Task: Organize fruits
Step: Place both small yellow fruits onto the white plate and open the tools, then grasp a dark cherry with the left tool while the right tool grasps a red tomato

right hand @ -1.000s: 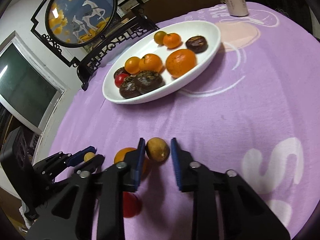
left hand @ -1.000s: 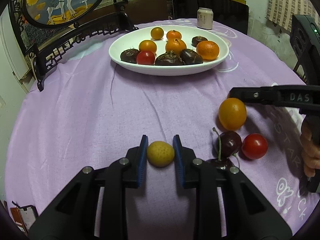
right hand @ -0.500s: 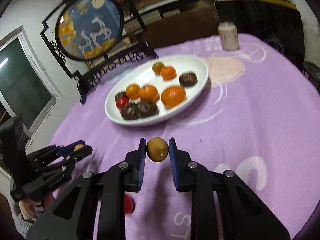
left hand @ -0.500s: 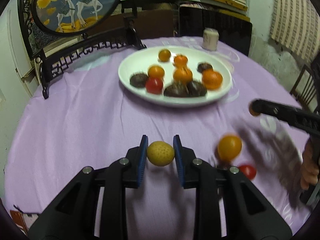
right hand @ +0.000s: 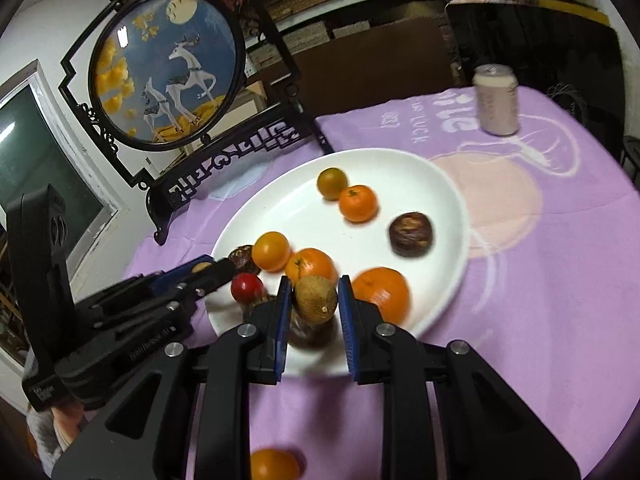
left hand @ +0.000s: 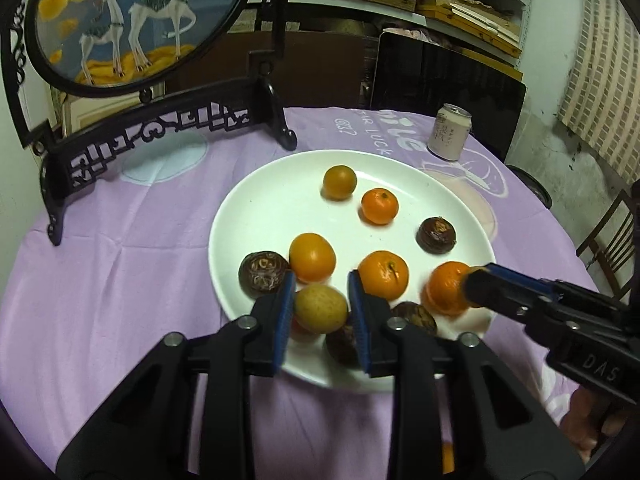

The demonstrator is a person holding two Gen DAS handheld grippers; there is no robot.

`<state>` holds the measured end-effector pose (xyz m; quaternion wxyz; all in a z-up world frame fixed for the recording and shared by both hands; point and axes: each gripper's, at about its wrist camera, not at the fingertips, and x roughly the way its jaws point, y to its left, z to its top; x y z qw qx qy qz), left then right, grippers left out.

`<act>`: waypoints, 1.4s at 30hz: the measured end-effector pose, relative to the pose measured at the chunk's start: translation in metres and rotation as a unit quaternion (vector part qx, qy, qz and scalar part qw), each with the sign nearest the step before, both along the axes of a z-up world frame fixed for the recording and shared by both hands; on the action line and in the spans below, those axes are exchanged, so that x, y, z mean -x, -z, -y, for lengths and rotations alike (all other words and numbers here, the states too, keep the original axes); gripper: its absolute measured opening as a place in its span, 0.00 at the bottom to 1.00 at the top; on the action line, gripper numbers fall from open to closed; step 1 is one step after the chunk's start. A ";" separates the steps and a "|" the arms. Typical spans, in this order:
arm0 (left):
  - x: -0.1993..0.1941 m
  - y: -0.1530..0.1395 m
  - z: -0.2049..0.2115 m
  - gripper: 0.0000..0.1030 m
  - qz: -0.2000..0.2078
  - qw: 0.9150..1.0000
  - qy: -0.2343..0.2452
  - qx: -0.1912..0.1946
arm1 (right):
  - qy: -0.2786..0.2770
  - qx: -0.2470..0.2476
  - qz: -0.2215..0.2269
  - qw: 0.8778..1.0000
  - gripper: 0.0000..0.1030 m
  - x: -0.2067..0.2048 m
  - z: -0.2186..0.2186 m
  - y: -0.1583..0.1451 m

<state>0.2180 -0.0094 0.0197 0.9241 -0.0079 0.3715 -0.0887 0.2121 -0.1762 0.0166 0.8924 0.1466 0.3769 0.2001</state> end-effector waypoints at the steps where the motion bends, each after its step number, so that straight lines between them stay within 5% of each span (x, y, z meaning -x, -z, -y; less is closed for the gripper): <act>1: -0.002 0.003 -0.001 0.55 -0.001 1.000 -0.001 -0.001 | 0.001 0.002 -0.003 1.000 0.27 -0.001 0.000 0.003; 6: -0.003 0.007 -0.006 0.58 -0.003 1.000 -0.004 -0.003 | 0.004 0.015 0.000 1.000 0.41 0.006 0.006 0.007; 13: 0.029 0.006 -0.014 0.66 0.005 1.000 -0.013 -0.013 | 0.000 0.010 0.009 1.000 0.46 0.037 0.012 -0.001; 15: 0.039 0.006 -0.019 0.66 0.004 1.000 -0.018 -0.011 | -0.001 0.012 0.015 1.000 0.56 0.050 0.011 -0.002; 23: 0.096 0.012 -0.029 0.72 0.002 1.000 -0.014 -0.021 | -0.043 0.042 0.016 0.998 0.56 0.106 0.004 0.009; 31: 0.173 0.031 -0.020 0.80 0.005 0.997 0.049 -0.052 | -0.046 0.043 0.020 0.998 0.58 0.134 0.010 0.011; 42: 0.175 0.049 0.007 0.79 -0.015 0.992 0.104 -0.069 | -0.044 0.033 -0.001 0.998 0.58 0.129 0.014 0.016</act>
